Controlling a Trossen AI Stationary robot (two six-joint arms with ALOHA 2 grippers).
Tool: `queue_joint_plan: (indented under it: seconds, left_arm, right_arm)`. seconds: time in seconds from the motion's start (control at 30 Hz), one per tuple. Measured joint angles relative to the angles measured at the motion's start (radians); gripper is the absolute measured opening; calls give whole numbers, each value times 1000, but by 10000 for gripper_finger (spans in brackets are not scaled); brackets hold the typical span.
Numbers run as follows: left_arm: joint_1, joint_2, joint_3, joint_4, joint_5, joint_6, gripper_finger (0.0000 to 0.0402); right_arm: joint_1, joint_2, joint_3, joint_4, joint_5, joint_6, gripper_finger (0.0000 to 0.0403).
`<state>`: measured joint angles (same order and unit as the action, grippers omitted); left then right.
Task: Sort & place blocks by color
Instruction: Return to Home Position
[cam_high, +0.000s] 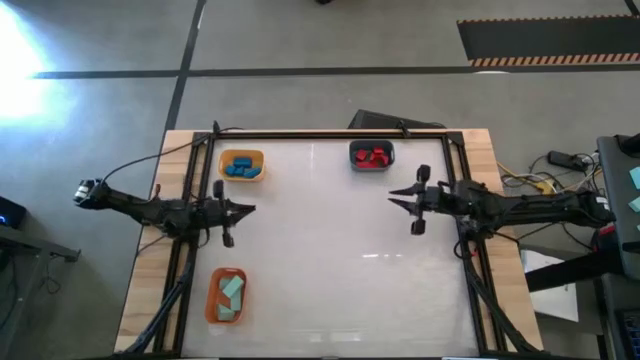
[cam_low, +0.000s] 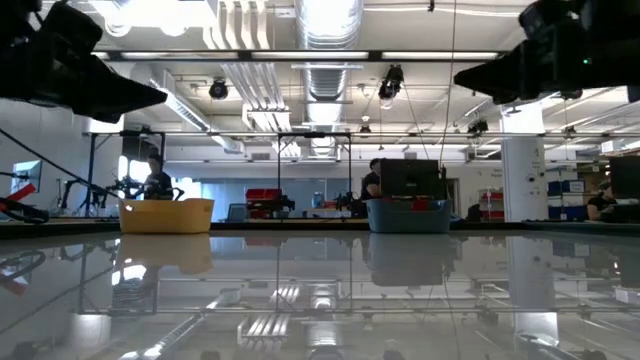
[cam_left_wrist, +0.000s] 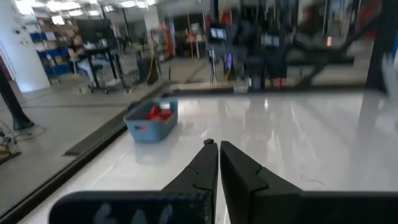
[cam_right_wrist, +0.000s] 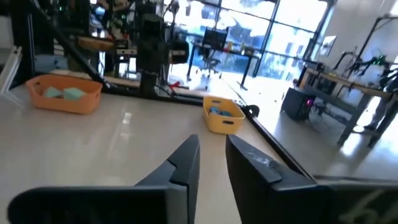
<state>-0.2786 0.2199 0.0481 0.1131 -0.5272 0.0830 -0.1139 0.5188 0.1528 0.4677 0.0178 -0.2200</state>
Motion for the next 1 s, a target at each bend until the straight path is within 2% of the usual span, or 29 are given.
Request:
queue_joint_plan:
  seconds: [0.27, 0.4, 0.53, 0.77, 0.93, 1.0]
  left_arm:
    - [0, -117, -39, -8, -3, -51, 0]
    - [0, -136, -39, -10, -5, -72, 0]
    - [0, -140, -40, -10, -4, -77, 0]
    - [0, -134, -41, -9, -6, -73, 0]
    - [0, -133, -41, -9, -7, -76, 0]
    - [0, -134, -42, -10, -7, -76, 0]
  right_arm:
    - [0, -203, -48, -116, 0, -8, 49]
    - [0, -284, -49, -194, -6, -24, 47]
    - [0, -362, -77, -195, -69, -35, 47]
    - [0, -516, -125, -215, -72, -34, 36]
    - [0, -509, -115, -196, -169, -34, 32]
    - [0, -511, -114, -198, -177, -34, 33]
